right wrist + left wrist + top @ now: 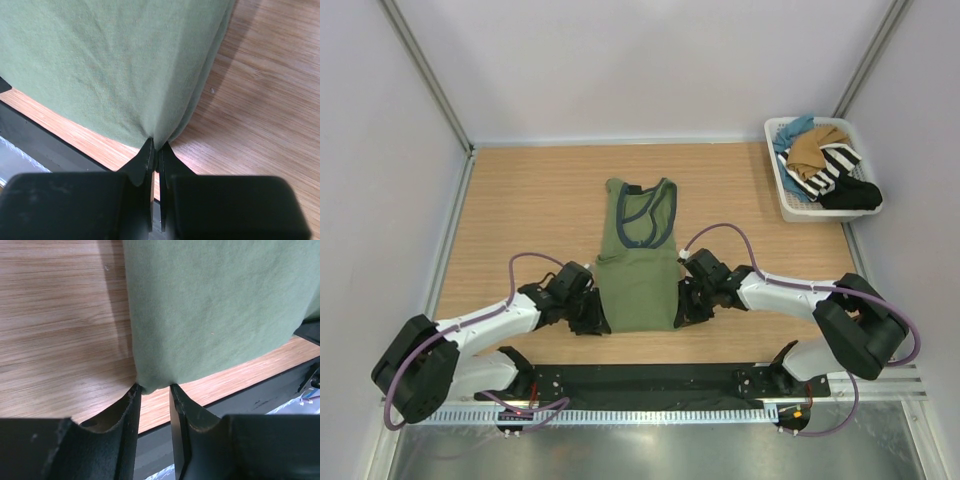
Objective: Fold and stack the tank tops
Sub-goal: Fold the tank top
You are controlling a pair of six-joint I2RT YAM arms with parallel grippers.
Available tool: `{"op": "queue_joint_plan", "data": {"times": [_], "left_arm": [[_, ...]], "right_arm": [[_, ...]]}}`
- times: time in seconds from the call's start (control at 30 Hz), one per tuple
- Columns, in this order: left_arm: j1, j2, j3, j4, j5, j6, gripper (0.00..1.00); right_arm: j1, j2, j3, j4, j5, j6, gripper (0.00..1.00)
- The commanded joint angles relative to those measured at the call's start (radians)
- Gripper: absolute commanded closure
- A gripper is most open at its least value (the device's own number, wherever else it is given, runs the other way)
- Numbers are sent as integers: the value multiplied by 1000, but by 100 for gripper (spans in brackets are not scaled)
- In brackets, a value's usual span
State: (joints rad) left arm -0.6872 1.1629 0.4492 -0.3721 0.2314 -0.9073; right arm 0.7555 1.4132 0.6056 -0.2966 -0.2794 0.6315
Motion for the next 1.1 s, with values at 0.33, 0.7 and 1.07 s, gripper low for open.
{"op": "queue_joint_plan", "data": {"times": [0.33, 0.7, 1.07], "left_arm": [[-14, -63, 45, -102, -49, 22, 100], [-55, -201, 128, -260, -14, -19, 100], [-63, -256, 286, -367, 34, -31, 100]], "right_arm": [[8, -71, -20, -79, 34, 10, 98], [11, -310, 31, -303, 51, 37, 98], [11, -433, 237, -519, 114, 7, 98]]}}
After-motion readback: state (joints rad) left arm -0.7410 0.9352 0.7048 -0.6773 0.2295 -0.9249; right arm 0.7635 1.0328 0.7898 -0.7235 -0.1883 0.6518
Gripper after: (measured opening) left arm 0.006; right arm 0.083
